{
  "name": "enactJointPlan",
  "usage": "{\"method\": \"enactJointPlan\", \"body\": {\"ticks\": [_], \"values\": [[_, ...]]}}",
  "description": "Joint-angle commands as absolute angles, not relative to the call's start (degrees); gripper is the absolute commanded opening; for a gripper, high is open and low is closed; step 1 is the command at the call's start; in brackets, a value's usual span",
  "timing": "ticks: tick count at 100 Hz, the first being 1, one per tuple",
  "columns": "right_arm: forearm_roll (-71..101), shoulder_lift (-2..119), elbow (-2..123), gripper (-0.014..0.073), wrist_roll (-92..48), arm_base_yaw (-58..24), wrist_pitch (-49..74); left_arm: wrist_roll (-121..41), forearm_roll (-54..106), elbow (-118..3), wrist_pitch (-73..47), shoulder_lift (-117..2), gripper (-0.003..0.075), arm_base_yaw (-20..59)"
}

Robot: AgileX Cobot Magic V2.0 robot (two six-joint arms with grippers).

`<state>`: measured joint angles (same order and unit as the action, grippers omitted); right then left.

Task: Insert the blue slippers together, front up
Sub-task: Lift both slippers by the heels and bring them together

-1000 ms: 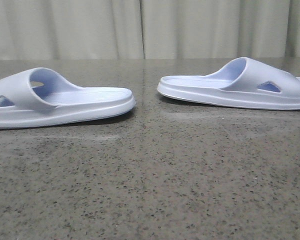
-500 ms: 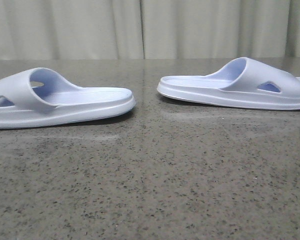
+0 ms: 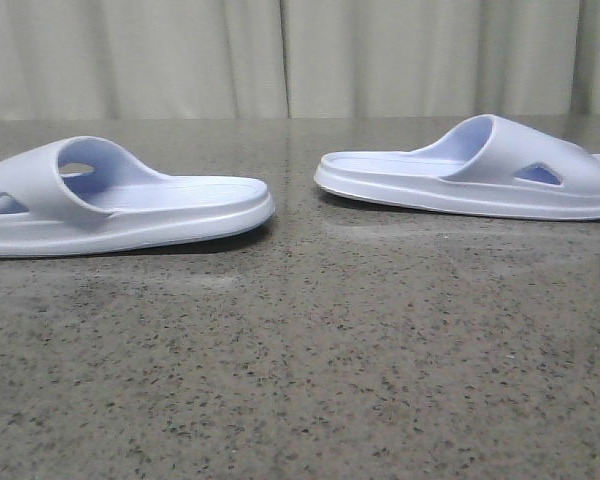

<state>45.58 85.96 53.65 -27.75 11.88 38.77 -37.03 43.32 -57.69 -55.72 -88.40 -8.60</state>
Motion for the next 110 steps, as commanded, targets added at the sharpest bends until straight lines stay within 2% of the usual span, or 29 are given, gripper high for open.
{"method": "enactJointPlan", "body": {"ticks": [1,47,74,110], "values": [[46.81,84.26,55.37,-0.0092,-29.79,12.15,38.97,-37.75,45.45,-59.61,-55.72,-86.42,0.0016,-8.86],[56.09,83.49,65.13,-0.0092,-32.25,12.15,51.85,-37.45,46.8,-64.87,-57.32,-83.11,0.0015,-8.86],[64.53,80.57,65.13,-0.0092,-36.82,12.24,53.05,-37.45,49.72,-65.13,-57.87,-83.11,0.0015,-10.03],[71.55,78.74,65.13,-0.0092,-39.71,12.24,57.72,-42.07,63.37,-65.13,-66.04,-83.11,0.0015,-15.93]]}}
